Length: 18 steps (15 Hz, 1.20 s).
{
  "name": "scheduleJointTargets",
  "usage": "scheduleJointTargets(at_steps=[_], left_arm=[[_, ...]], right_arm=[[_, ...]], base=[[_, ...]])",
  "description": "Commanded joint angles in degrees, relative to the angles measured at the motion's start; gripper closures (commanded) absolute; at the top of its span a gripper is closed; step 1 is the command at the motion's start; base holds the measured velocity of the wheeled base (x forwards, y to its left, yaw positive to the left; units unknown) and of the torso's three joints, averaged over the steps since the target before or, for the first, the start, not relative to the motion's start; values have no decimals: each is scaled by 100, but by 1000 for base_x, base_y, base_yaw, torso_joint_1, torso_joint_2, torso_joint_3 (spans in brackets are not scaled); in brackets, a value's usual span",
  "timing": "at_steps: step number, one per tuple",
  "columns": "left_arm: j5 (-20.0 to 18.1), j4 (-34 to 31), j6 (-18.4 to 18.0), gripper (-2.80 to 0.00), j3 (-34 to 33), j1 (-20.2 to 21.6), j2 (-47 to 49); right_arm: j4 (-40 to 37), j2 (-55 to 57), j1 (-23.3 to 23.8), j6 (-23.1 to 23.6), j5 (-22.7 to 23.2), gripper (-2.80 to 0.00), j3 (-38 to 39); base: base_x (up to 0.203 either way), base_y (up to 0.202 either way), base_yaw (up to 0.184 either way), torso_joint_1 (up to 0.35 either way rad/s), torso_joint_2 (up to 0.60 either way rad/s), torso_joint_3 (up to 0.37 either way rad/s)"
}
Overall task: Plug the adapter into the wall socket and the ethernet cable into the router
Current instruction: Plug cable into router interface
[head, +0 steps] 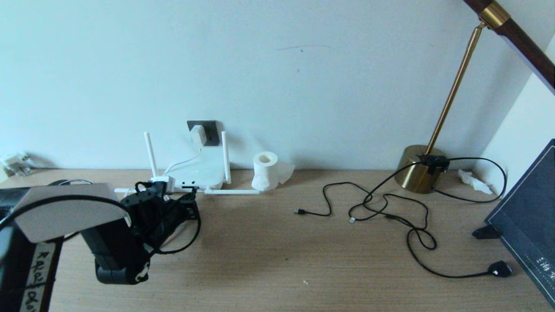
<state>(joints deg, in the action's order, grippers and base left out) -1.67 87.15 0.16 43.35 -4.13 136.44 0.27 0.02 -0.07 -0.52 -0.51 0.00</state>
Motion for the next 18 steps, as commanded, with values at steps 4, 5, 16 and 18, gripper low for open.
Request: scheduleJointTargets(at_steps=[4, 5, 16, 18], left_arm=[[0, 51, 2, 0, -28, 0, -3], [0, 51, 2, 0, -28, 0, -3], [0, 51, 34, 0, -54, -9, -3], [0, 51, 37, 0, -54, 0, -3]], right_arm=[[0, 6, -1, 0, -2, -280, 4], [1, 6, -1, 0, -2, -280, 8], [2, -2, -1, 0, -2, -280, 2], [0, 6, -1, 0, -2, -280, 0]], base=[[0, 0, 0, 0, 0, 0], [0, 0, 0, 0, 0, 0], [0, 0, 0, 0, 0, 0], [0, 0, 0, 0, 0, 0]])
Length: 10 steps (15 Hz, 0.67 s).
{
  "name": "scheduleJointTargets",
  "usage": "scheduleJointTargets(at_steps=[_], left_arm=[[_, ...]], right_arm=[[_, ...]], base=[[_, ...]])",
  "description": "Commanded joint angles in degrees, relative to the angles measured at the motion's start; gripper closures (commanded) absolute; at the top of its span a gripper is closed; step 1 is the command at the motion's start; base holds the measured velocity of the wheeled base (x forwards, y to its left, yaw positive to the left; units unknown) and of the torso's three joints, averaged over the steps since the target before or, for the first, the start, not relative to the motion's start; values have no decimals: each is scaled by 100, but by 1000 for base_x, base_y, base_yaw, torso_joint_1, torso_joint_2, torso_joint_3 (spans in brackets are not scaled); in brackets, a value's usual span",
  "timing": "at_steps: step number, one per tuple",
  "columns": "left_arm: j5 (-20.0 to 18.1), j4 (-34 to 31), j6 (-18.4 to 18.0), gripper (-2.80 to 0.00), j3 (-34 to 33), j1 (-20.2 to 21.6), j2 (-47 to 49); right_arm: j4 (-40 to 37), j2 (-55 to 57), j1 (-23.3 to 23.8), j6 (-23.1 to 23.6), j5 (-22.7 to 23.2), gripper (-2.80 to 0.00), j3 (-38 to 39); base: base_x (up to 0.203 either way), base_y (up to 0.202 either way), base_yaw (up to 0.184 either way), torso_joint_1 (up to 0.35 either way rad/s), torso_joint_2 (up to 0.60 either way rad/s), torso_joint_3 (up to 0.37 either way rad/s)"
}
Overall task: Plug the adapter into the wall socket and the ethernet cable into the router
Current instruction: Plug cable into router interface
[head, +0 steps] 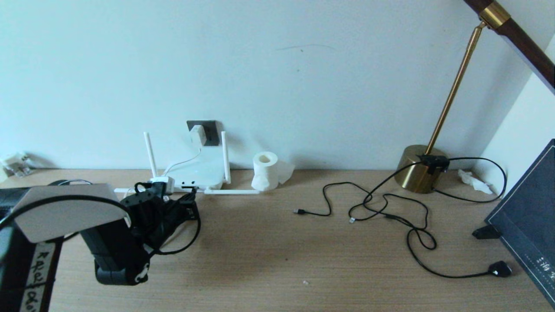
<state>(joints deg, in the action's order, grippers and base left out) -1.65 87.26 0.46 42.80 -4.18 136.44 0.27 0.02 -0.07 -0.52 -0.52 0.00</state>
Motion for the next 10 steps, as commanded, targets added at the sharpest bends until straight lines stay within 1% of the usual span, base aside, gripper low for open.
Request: scheduleJointTargets(at_steps=[1, 10], left_arm=[[-2, 40, 5, 0, 9, 5, 6], [-2, 40, -2, 0, 44, -13, 14]], right_arm=[[0, 6, -1, 0, 0, -280, 5], [6, 6, -1, 0, 0, -280, 2]], base=[[0, 0, 0, 0, 0, 0], [0, 0, 0, 0, 0, 0]])
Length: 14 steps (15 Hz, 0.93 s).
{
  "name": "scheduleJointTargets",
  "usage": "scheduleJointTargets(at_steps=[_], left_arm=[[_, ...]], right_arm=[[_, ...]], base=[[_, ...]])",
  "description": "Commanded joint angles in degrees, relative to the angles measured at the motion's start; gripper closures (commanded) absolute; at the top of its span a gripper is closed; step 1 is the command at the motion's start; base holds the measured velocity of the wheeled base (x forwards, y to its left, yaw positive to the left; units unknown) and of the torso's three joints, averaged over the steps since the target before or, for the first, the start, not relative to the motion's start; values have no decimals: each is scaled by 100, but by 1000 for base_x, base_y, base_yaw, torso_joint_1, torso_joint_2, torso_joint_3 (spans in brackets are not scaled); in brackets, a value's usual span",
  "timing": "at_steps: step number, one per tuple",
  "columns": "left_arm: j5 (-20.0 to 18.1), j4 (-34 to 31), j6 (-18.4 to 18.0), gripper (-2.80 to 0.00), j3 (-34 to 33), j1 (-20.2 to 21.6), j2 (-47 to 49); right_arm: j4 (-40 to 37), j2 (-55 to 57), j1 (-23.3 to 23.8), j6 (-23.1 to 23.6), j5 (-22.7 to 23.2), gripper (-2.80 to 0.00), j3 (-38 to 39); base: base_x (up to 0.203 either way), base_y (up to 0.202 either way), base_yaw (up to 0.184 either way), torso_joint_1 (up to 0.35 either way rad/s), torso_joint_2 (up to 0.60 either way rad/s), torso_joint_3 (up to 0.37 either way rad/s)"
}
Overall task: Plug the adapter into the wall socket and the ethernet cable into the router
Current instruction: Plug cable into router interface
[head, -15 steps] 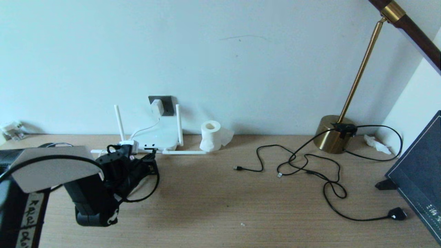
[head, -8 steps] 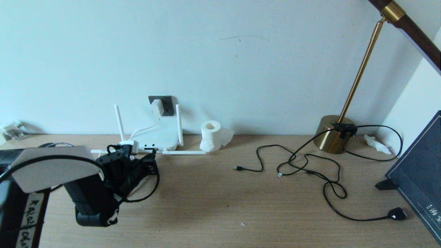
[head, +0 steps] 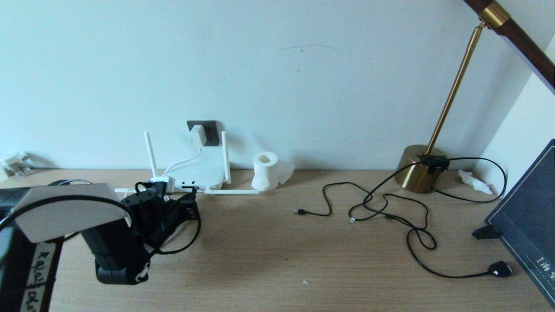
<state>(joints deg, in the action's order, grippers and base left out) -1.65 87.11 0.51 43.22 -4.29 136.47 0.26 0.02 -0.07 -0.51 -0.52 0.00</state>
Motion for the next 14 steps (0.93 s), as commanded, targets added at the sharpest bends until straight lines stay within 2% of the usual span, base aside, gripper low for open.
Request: scheduleJointTargets(at_steps=[1, 14], left_arm=[[-2, 56, 2, 0, 3, -10, 11], [-2, 56, 2, 0, 11, -19, 37]], right_arm=[[1, 6, -1, -2, 0, -280, 4], [4, 6, -1, -2, 0, -280, 8]], base=[[0, 0, 0, 0, 0, 0], [0, 0, 0, 0, 0, 0]])
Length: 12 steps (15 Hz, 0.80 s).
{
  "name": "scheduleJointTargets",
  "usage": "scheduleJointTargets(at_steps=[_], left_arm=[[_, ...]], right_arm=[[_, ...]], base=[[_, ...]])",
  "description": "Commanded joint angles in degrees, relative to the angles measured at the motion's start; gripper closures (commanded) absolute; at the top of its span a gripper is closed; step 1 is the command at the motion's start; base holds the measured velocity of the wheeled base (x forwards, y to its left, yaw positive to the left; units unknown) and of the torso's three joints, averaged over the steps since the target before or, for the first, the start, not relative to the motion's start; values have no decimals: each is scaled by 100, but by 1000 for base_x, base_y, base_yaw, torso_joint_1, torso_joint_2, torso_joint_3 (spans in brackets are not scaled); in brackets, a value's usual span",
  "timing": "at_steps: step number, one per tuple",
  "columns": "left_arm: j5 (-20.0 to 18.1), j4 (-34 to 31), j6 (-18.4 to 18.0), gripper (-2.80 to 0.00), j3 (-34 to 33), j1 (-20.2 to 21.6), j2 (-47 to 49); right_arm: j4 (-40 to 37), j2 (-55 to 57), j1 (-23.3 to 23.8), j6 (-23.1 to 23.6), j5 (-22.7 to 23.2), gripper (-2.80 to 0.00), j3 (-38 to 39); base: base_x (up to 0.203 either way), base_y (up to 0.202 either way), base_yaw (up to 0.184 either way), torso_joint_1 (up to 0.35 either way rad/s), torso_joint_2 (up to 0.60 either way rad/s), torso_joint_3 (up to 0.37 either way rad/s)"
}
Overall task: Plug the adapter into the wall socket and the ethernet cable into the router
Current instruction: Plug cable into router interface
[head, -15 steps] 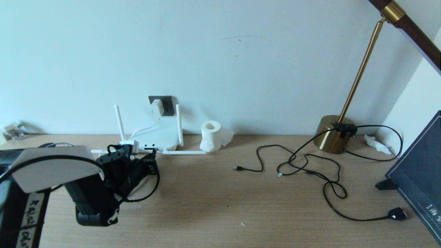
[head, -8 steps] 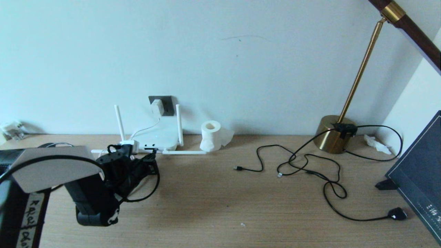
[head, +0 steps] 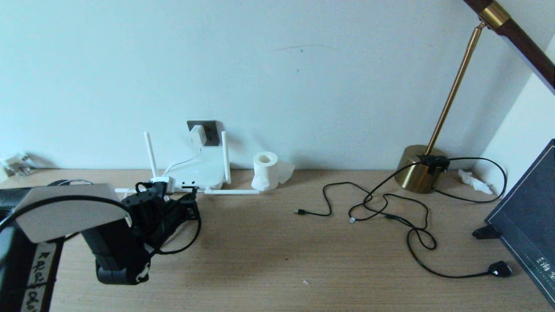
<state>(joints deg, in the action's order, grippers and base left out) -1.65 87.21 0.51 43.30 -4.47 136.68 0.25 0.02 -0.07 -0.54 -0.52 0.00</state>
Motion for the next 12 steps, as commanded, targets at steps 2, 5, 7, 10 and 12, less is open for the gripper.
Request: scheduleJointTargets(at_steps=[2, 5, 7, 10, 12], left_arm=[[-2, 45, 2, 0, 3, -1, 16], [-2, 45, 2, 0, 12, -10, 8], [-2, 45, 2, 0, 12, -19, -10], [6, 45, 2, 0, -6, -19, -27], [6, 45, 2, 0, -24, -19, -36]], right_arm=[[1, 6, -1, 1, -1, -280, 9], [1, -2, -1, 1, -1, -280, 0], [3, 6, -1, 1, -1, -280, 7], [1, 6, -1, 1, -1, -280, 8], [1, 6, -1, 1, -1, -280, 0]], base=[[0, 0, 0, 0, 0, 0], [0, 0, 0, 0, 0, 0], [0, 0, 0, 0, 0, 0], [0, 0, 0, 0, 0, 0], [0, 0, 0, 0, 0, 0]])
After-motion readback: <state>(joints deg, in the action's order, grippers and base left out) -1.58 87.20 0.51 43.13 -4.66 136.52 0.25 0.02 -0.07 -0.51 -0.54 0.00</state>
